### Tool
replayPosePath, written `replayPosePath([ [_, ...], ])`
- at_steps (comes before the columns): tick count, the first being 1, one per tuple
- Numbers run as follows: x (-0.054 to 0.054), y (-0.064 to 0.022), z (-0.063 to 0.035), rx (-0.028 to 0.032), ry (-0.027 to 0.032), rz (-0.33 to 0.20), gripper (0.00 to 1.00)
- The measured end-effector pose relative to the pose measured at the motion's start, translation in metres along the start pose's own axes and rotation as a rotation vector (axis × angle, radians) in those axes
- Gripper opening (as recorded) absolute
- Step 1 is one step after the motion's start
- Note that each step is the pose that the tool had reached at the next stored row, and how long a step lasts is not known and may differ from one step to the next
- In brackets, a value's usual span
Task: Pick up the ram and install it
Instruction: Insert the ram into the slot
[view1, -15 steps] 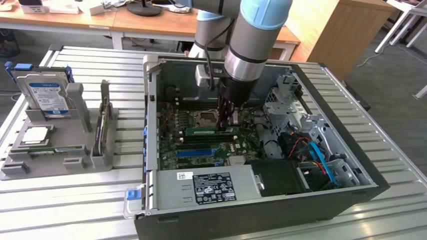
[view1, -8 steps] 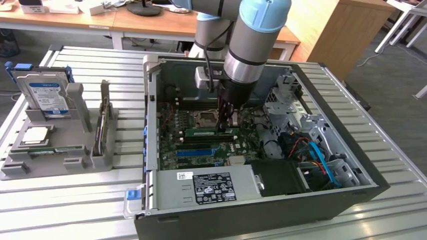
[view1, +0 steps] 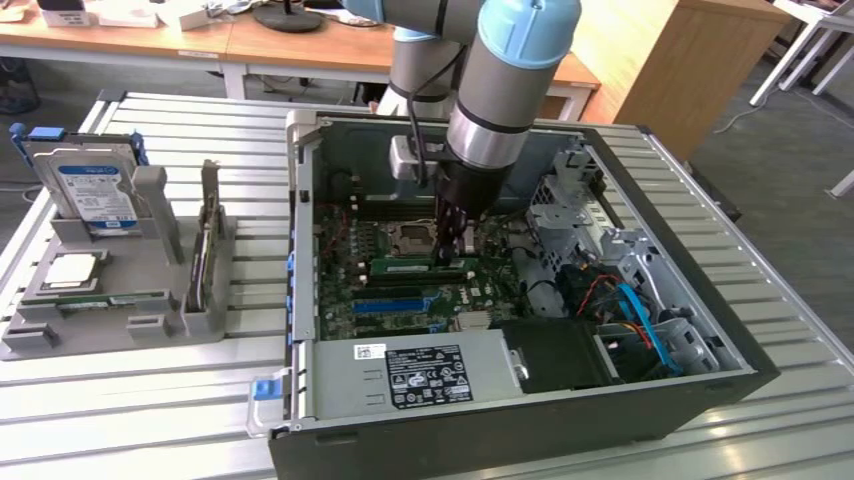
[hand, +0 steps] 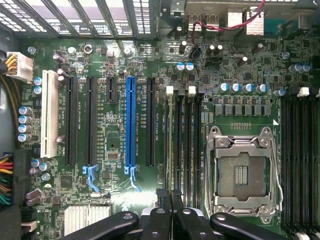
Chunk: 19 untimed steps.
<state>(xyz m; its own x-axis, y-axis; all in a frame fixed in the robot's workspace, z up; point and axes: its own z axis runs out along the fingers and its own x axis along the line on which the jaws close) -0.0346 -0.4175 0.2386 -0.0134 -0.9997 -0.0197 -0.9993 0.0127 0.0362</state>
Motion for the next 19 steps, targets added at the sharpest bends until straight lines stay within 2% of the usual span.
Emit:
replayPosePath([
  [19, -0.0014, 0.0009, 0.0014, 0.0001, 0.0000, 0.000, 0.12],
])
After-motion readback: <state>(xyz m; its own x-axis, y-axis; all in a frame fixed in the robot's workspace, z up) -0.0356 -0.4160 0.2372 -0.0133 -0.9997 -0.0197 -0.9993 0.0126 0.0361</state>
